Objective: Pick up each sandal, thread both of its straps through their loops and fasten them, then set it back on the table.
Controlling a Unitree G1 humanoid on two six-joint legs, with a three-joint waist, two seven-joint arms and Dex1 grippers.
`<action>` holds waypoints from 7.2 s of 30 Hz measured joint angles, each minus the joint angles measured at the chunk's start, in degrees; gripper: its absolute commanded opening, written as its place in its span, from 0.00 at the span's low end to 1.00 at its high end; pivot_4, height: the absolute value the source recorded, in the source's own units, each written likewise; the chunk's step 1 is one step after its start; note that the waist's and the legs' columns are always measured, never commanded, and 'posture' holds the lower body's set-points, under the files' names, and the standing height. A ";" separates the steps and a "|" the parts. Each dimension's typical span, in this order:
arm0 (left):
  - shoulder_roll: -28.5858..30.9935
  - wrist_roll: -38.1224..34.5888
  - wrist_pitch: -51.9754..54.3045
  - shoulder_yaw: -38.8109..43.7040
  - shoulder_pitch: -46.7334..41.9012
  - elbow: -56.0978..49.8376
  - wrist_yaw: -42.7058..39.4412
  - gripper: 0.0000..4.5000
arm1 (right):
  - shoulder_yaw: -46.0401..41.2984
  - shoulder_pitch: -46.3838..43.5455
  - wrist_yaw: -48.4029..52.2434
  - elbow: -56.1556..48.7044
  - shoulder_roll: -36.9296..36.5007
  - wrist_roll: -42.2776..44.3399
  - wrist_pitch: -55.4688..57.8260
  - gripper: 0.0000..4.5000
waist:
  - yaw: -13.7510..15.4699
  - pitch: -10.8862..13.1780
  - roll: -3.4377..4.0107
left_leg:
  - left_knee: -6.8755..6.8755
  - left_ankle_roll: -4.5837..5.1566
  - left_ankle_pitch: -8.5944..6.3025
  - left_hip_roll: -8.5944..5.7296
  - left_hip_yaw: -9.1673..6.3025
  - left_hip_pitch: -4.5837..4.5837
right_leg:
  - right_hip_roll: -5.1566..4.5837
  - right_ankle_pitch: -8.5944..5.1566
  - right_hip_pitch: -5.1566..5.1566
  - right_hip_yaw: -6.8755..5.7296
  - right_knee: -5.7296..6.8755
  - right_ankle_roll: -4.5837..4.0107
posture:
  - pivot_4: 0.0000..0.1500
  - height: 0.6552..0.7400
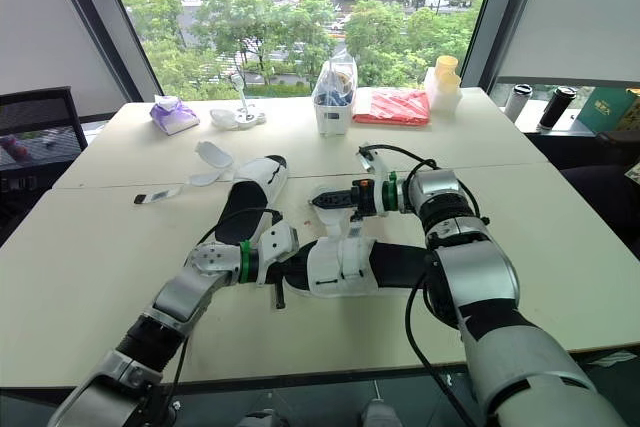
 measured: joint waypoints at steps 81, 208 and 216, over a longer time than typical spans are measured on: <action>0.14 -0.08 -0.50 -0.33 -0.57 1.38 -1.43 0.00 | 2.59 52.44 -8.63 -95.28 -44.81 50.35 8.74 0.99 | 0.74 -0.28 -0.49 | 0.00 0.30 -0.23 0.18 -0.08 0.04 | 0.06 -0.61 0.10 -0.17 -0.12 -0.30 | 1.00 1.00; -1.21 -0.06 -0.13 -0.28 0.70 0.49 0.06 0.00 | 17.14 34.89 -4.77 -72.01 -21.35 20.21 11.11 0.01 | 0.77 -0.36 -0.54 | -0.03 0.29 -0.26 0.06 -0.07 -0.06 | -0.04 -0.69 0.12 -0.19 -0.24 -0.10 | 1.00 1.00; -1.25 -0.06 -0.12 -0.27 0.43 0.87 0.02 0.00 | 16.07 35.70 -3.89 -72.25 -20.31 21.73 12.93 0.53 | 0.76 -0.35 -0.55 | -0.01 0.28 -0.26 0.06 -0.08 -0.05 | -0.04 -0.69 0.12 -0.19 -0.23 -0.10 | 1.00 1.00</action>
